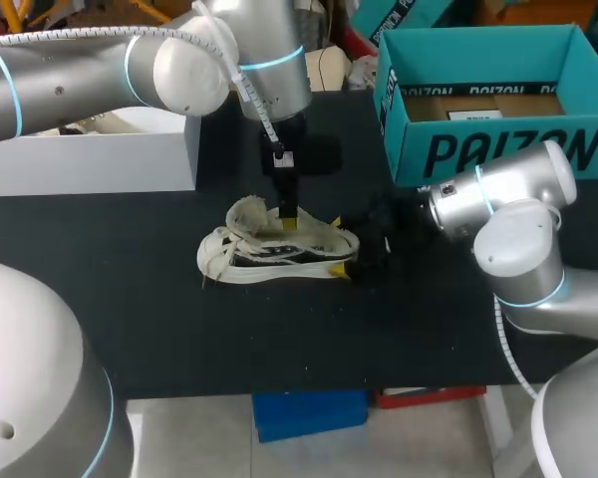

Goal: Take the shoe out of the shoebox, open the shoe tongue, remove and reinsert the insole, then place the shoe into the shoebox

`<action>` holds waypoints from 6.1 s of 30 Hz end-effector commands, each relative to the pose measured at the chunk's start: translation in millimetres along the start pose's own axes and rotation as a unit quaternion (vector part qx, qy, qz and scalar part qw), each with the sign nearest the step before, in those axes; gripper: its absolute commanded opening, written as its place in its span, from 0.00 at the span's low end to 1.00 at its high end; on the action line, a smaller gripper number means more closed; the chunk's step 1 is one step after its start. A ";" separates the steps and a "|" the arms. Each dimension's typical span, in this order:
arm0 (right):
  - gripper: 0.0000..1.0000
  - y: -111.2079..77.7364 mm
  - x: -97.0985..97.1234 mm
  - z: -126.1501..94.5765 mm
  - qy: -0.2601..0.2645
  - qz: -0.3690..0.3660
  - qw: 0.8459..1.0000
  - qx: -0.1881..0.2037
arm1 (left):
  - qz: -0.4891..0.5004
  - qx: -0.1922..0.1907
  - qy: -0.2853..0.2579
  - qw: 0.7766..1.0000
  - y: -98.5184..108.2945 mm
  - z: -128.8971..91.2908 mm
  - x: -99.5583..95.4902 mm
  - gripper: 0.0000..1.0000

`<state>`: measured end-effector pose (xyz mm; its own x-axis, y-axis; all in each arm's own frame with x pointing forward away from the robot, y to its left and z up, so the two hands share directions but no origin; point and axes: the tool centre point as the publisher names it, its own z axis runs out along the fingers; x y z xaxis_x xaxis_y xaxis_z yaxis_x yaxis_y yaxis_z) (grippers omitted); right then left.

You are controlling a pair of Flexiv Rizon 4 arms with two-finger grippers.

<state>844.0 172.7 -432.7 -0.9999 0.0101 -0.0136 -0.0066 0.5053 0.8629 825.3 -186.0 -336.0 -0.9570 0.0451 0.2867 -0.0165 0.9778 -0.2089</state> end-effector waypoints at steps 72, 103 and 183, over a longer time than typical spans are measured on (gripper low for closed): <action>0.00 -1.3 -0.8 1.1 0.000 0.000 1.000 0.001 | -0.016 -0.095 -0.186 0.978 20.7 98.1 -3.9 0.22; 0.00 -1.3 -0.8 1.1 0.000 0.000 1.000 0.001 | -0.080 -0.073 -0.398 0.911 54.9 86.6 -41.1 0.20; 0.00 -1.3 -0.8 1.1 0.000 0.000 1.000 0.001 | 0.032 0.081 -0.256 0.963 3.1 52.5 -1.6 0.39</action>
<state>844.4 173.7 -431.8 -0.9999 0.0099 -0.0134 -0.0065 0.5056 0.8627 817.3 -200.5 -384.8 -0.9751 -0.0493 -0.2163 0.0317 0.9340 -0.3558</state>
